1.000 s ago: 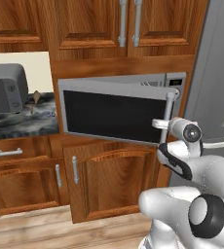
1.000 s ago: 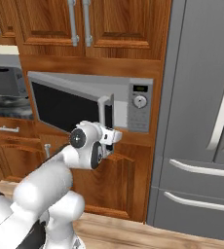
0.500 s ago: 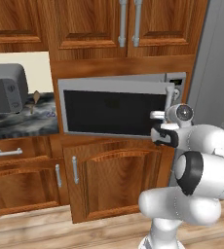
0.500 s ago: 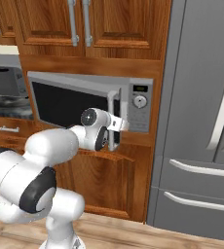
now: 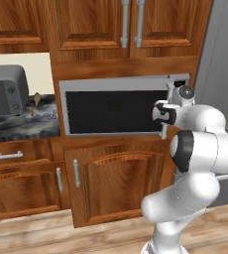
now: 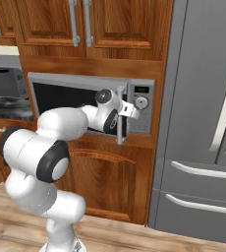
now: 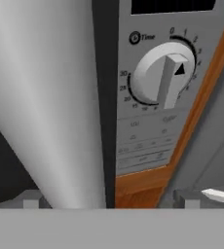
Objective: Close the microwave door.
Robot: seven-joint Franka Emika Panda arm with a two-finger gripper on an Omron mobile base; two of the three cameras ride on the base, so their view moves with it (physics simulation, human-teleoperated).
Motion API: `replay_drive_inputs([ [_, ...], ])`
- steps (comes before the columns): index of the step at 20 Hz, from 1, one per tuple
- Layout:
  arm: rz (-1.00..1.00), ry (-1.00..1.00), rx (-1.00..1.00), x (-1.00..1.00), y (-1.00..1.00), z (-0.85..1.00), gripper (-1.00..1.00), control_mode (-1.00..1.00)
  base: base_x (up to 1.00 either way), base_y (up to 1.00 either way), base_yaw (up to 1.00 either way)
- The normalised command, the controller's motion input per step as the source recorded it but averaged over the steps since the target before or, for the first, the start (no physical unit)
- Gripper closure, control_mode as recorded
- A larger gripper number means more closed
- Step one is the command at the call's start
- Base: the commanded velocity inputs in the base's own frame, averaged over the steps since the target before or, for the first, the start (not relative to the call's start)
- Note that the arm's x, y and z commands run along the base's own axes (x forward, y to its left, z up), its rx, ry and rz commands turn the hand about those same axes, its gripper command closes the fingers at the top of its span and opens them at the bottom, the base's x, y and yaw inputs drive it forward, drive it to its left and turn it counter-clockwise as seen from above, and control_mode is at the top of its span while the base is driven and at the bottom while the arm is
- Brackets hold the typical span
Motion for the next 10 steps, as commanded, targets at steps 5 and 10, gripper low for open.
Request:
replay_drive_inputs([
  [5, 0.0, 0.0, 0.0, 0.52, 0.0, 0.0, -1.0, -1.0, 0.0, 0.0, 0.0],
  [10, 0.0, 0.0, 0.0, 0.55, 0.0, 0.0, -1.0, -1.0, 0.0, 0.0, 0.0],
])
